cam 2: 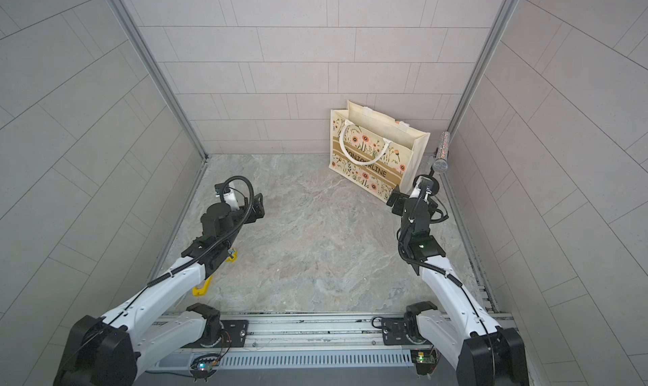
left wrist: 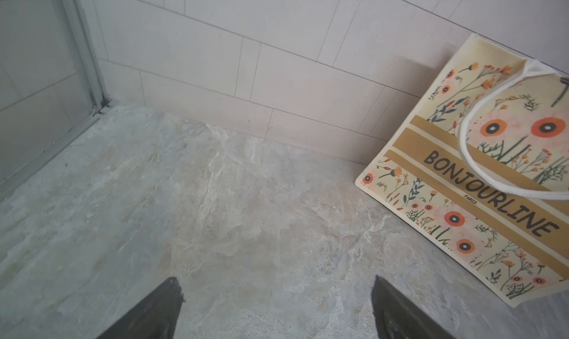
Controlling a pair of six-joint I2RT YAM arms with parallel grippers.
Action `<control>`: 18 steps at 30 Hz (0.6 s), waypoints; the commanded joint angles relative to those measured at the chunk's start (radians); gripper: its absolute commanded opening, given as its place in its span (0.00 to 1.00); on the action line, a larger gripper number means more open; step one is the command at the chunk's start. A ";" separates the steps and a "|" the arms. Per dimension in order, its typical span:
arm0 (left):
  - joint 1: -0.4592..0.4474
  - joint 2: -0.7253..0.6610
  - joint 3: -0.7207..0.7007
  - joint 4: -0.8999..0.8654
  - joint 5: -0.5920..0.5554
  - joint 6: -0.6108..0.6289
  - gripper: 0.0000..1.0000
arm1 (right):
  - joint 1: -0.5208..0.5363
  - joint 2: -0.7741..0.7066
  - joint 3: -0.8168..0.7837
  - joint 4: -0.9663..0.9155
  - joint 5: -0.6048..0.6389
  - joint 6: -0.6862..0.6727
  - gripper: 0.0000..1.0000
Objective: Take out the pencil case from the canvas bag
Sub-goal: Move the canvas bag to the center of the board.
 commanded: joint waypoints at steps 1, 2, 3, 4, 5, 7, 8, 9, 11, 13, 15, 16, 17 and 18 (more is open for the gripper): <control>0.019 -0.023 0.063 -0.220 -0.106 -0.178 1.00 | -0.004 0.005 0.065 -0.113 -0.030 0.113 1.00; 0.021 -0.025 0.075 -0.251 -0.127 -0.199 1.00 | -0.005 0.009 0.070 -0.117 -0.031 0.139 1.00; 0.022 -0.027 0.081 -0.266 -0.143 -0.220 1.00 | -0.005 0.010 0.070 -0.111 -0.035 0.152 1.00; 0.024 -0.027 0.084 -0.277 -0.142 -0.240 1.00 | -0.007 0.011 0.073 -0.110 -0.060 0.152 1.00; 0.025 -0.024 0.085 -0.281 -0.133 -0.261 1.00 | -0.007 0.019 0.072 -0.092 -0.107 0.129 0.99; 0.024 -0.014 0.085 -0.284 -0.101 -0.301 1.00 | -0.012 0.029 0.051 -0.037 -0.179 0.111 0.93; 0.024 0.002 0.091 -0.294 -0.086 -0.337 1.00 | -0.017 0.035 0.042 -0.020 -0.190 0.127 0.91; 0.025 0.017 0.102 -0.309 -0.067 -0.352 1.00 | -0.020 0.040 0.038 -0.020 -0.185 0.146 0.89; 0.024 0.053 0.136 -0.348 -0.025 -0.360 1.00 | -0.043 0.052 0.042 -0.022 -0.169 0.193 0.87; 0.022 0.074 0.153 -0.370 0.007 -0.376 1.00 | -0.079 0.069 0.061 -0.031 -0.184 0.226 0.87; 0.019 0.081 0.161 -0.373 0.030 -0.390 1.00 | -0.116 0.096 0.101 -0.061 -0.214 0.242 0.87; 0.013 0.083 0.165 -0.373 0.041 -0.396 1.00 | -0.138 0.113 0.125 -0.077 -0.245 0.248 0.87; 0.003 0.086 0.171 -0.367 0.047 -0.396 1.00 | -0.164 0.129 0.146 -0.085 -0.277 0.254 0.87; -0.012 0.092 0.177 -0.367 0.043 -0.394 1.00 | -0.188 0.143 0.160 -0.084 -0.306 0.265 0.87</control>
